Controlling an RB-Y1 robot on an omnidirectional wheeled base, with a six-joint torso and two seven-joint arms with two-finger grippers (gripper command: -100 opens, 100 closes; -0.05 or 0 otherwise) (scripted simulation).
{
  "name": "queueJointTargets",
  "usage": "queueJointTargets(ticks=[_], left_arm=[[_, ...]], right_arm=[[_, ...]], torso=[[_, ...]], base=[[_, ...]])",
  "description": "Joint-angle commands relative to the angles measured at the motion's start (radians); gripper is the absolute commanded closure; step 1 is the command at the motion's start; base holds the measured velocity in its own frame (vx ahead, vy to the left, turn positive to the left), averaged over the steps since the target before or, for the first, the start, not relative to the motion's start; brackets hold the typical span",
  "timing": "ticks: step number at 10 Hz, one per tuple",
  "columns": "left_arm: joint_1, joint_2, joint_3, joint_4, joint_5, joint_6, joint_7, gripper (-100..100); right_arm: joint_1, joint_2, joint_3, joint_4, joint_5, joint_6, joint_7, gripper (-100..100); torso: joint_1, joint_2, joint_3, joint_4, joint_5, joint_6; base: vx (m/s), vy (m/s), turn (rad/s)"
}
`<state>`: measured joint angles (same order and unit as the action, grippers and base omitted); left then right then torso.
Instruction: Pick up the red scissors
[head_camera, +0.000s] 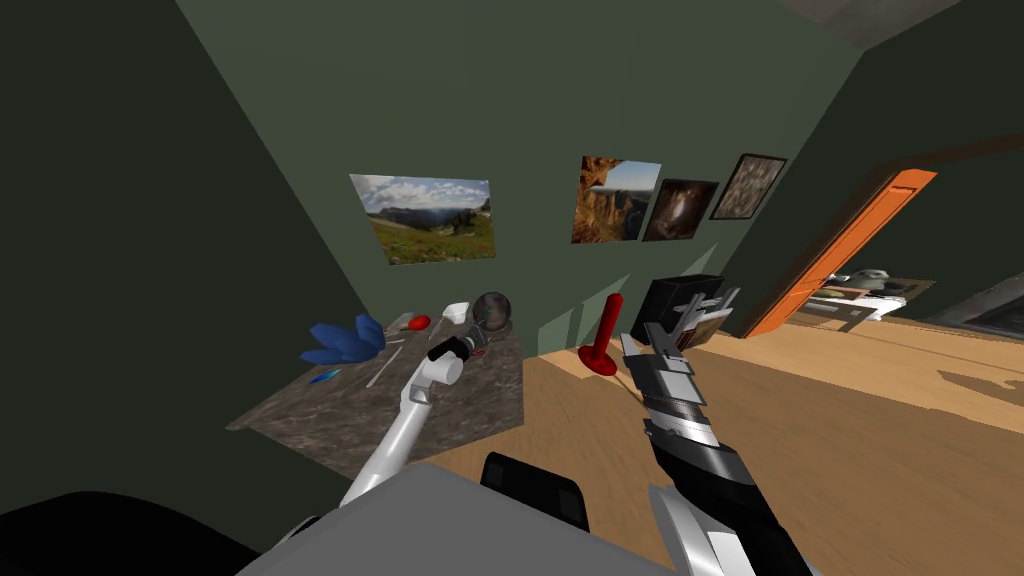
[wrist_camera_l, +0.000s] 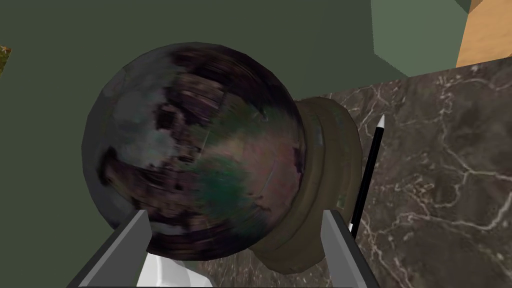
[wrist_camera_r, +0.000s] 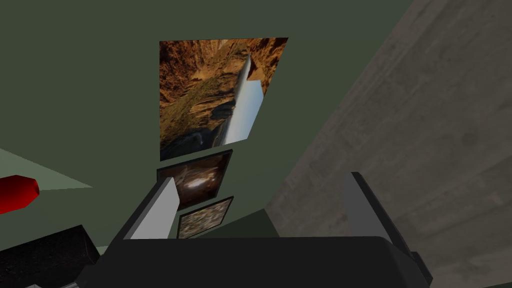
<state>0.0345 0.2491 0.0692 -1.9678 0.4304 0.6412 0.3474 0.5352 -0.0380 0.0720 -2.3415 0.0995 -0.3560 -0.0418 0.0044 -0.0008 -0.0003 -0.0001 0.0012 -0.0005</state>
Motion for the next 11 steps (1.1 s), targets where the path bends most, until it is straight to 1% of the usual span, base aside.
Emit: queueJointTargets(ticks=[1, 2, 3, 4, 5, 6, 7, 8, 9, 11], left_arm=[[-0.011, 0.004, 0.003, 0.008, 0.008, 0.05, 0.016, -100], [-0.011, 0.004, 0.003, 0.008, 0.008, 0.066, 0.016, -100], [-0.038, 0.009, 0.009, 0.034, 0.023, 0.105, 0.045, -100], [-0.038, 0.009, 0.009, 0.034, 0.023, 0.133, 0.045, -100], [-0.038, 0.009, 0.009, 0.034, 0.023, 0.144, 0.045, -100], [-0.065, 0.014, 0.015, 0.059, 0.036, 0.186, 0.073, -100], [-0.065, 0.014, 0.015, 0.059, 0.036, 0.212, 0.073, -100], [-0.065, 0.014, 0.015, 0.059, 0.036, 0.221, 0.073, -100], [-0.093, 0.019, 0.021, 0.083, 0.049, 0.259, 0.102, -100], [-0.093, 0.019, 0.021, 0.083, 0.049, 0.298, 0.102, -100]], right_arm=[[0.0, 0.0, 0.0, 0.0, 0.0, 0.0, 0.0, 0], [0.0, 0.0, 0.0, 0.0, 0.0, 0.0, 0.0, 0], [0.0, 0.0, 0.0, 0.0, 0.0, 0.0, 0.0, 0], [0.0, 0.0, 0.0, 0.0, 0.0, 0.0, 0.0, 0], [0.0, 0.0, 0.0, 0.0, 0.0, 0.0, 0.0, 0], [0.0, 0.0, 0.0, 0.0, 0.0, 0.0, 0.0, 0], [0.0, 0.0, 0.0, 0.0, 0.0, 0.0, 0.0, 0], [0.0, 0.0, 0.0, 0.0, 0.0, 0.0, 0.0, 0], [0.0, 0.0, 0.0, 0.0, 0.0, 0.0, 0.0, 0], [0.0, 0.0, 0.0, 0.0, 0.0, 0.0, 0.0, 0]], torso=[[0.0, 0.0, 0.0, 0.0, 0.0, 0.0], [0.001, 0.0, 0.0, 0.0, 0.0, -0.001], [-0.001, 0.0, 0.0, 0.0, 0.0, -0.001], [0.0, -0.001, 0.0, 0.0, 0.0, 0.0], [0.001, -0.001, 0.0, 0.0, 0.0, -0.001], [-0.001, -0.001, 0.0, 0.0, 0.0, -0.001], [0.0, 0.0, 0.0, 0.0, 0.0, 0.0], [0.0, 0.0, 0.0, 0.0, 0.0, -0.001], [-0.001, -0.001, 0.0, 0.0, 0.0, -0.001], [0.0, -0.001, 0.0, 0.0, 0.0, -0.001]], base=[[-0.034, 0.077, -0.105], [-0.014, 0.041, -0.001], [-0.015, 0.065, -0.152], [-0.019, 0.076, -0.1], [-0.013, 0.038, 0.009], [-0.035, 0.058, -0.138], [-0.036, 0.07, -0.099], [-0.011, 0.038, 0.007], [-0.021, 0.059, -0.132], [-0.013, 0.054, -0.045]])
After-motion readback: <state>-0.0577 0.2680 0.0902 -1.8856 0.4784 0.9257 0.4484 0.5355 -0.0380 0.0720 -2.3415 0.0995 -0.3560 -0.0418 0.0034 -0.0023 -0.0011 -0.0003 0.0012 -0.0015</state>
